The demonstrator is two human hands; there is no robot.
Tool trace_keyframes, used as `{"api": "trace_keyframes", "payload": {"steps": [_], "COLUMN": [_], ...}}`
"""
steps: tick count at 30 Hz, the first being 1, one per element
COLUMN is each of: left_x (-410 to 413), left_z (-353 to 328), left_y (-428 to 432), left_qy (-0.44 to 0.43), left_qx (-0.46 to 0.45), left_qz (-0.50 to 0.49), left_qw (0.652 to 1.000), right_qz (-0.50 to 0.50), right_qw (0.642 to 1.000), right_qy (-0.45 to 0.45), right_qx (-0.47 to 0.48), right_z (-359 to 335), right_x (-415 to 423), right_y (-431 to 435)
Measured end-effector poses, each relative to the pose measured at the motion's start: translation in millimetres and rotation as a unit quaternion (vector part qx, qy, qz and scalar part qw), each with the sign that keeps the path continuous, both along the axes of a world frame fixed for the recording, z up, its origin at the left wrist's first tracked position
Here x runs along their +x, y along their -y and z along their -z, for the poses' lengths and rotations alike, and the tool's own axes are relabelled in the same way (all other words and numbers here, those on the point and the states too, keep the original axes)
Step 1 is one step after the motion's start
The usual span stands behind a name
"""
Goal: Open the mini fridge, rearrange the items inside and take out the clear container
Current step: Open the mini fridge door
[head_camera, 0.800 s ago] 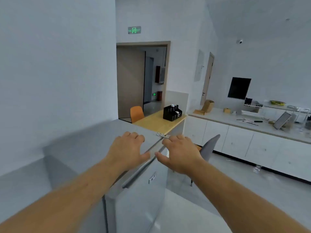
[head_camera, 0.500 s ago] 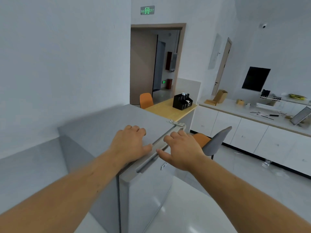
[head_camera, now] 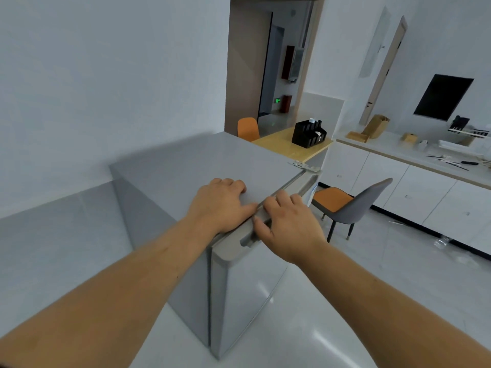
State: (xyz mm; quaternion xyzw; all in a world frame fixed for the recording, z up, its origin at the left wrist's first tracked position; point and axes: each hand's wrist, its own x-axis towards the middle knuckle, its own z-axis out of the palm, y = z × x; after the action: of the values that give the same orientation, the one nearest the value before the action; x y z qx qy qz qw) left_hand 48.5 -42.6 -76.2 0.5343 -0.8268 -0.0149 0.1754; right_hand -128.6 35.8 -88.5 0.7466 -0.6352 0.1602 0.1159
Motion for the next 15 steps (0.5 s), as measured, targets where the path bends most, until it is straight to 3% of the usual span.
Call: {"api": "trace_keyframes", "payload": {"steps": [8,15], "left_x": [1,1], "left_z": [3,2], "left_y": [3,1], "left_qy": [0.001,0.002], "left_qx": [-0.012,-0.011], "left_qz": [-0.003,-0.001], "left_qw": [1.0,1.0], "right_qz": [-0.001,-0.113], "right_qw": [0.999,0.988], "right_qy": [0.03,0.081], "right_qx": [-0.015,-0.074], "right_z": [10,9], "right_x": [1,8], "right_y": [-4,-17]}}
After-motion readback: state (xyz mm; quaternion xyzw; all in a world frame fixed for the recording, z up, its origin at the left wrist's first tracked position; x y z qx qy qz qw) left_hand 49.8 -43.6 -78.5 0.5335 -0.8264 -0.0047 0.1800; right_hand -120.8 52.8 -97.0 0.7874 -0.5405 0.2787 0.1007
